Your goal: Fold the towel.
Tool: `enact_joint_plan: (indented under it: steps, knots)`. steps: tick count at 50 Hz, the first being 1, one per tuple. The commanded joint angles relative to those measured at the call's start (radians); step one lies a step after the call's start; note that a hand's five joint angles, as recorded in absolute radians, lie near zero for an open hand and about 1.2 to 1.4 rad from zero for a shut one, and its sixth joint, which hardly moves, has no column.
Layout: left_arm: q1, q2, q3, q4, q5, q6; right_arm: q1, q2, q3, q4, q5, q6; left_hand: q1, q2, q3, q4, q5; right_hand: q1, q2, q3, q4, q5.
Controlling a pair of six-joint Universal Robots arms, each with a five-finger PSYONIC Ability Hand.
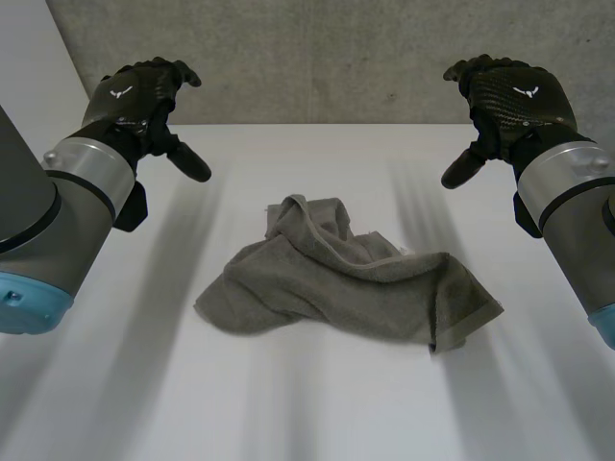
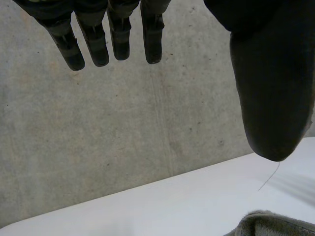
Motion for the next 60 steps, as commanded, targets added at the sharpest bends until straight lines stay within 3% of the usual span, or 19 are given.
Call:
enact_joint_plan:
  steps: [1,6,10,14,19,22,24,31,43,51,57,60]
  knots:
    - [0.002,-0.015,-0.001,0.004,-0.001,0.001,0.0,0.0,0.0,-0.002,-0.001,-0.002,-0.071,-0.057,-0.048,-0.054,-0.037,-0.069,-0.075,-0.046,-0.076,-0.062]
    - [0.007,-0.035,0.002,0.009,0.013,0.001,0.0,0.0,0.0,-0.002,-0.015,-0.006,-0.071,-0.057,-0.048,-0.054,-0.037,-0.069,-0.075,-0.046,-0.076,-0.062]
    - [0.012,-0.076,0.006,0.041,0.1,0.006,0.0,0.001,0.0,0.001,-0.027,-0.017,-0.068,-0.054,-0.048,-0.054,-0.034,-0.069,-0.075,-0.046,-0.076,-0.062]
    - [0.012,-0.12,0.025,0.083,0.188,0.029,-0.001,0.01,0.015,0.018,-0.094,-0.083,-0.071,-0.057,-0.048,-0.054,-0.037,-0.069,-0.075,-0.046,-0.076,-0.062]
    - [0.013,-0.256,0.113,0.132,0.379,0.193,-0.012,0.032,0.054,0.042,-0.17,-0.206,-0.068,-0.054,-0.048,-0.054,-0.034,-0.069,-0.075,-0.046,-0.076,-0.062]
    - [0.013,-0.301,0.144,0.13,0.416,0.247,-0.043,0.05,0.086,0.058,-0.191,-0.256,-0.071,-0.057,-0.048,-0.054,-0.037,-0.069,-0.075,-0.046,-0.076,-0.062]
    - [0.013,-0.381,0.202,0.13,0.459,0.358,-0.047,0.058,0.107,0.056,-0.199,-0.264,-0.068,-0.054,-0.048,-0.054,-0.034,-0.069,-0.075,-0.046,-0.076,-0.062]
    - [0.009,-0.521,0.311,0.121,0.482,0.469,-0.067,0.124,0.198,-0.002,-0.2,-0.27,-0.039,-0.024,-0.048,-0.054,-0.005,-0.069,-0.075,-0.046,-0.076,-0.062]
    - [-0.002,-0.667,0.406,0.121,0.64,0.477,-0.073,0.236,0.219,-0.109,-0.196,-0.261,0.128,0.143,-0.048,-0.054,0.163,-0.069,-0.075,-0.046,-0.076,-0.062]
    - [-0.004,-0.708,0.452,0.122,0.659,0.478,-0.073,0.244,0.222,-0.111,-0.2,-0.264,0.301,0.316,-0.048,-0.054,0.335,-0.069,-0.075,-0.046,-0.076,-0.062]
    - [-0.002,-0.725,0.475,0.119,0.672,0.478,-0.073,0.253,0.224,-0.114,-0.202,-0.27,0.668,0.683,-0.048,-0.054,0.702,0.308,0.302,-0.046,-0.076,0.315]
    - [-0.002,-0.725,0.475,0.118,0.675,0.478,-0.077,0.26,0.224,-0.116,-0.209,-0.272,0.739,0.754,-0.048,-0.054,0.773,0.524,0.518,-0.046,-0.076,0.532]
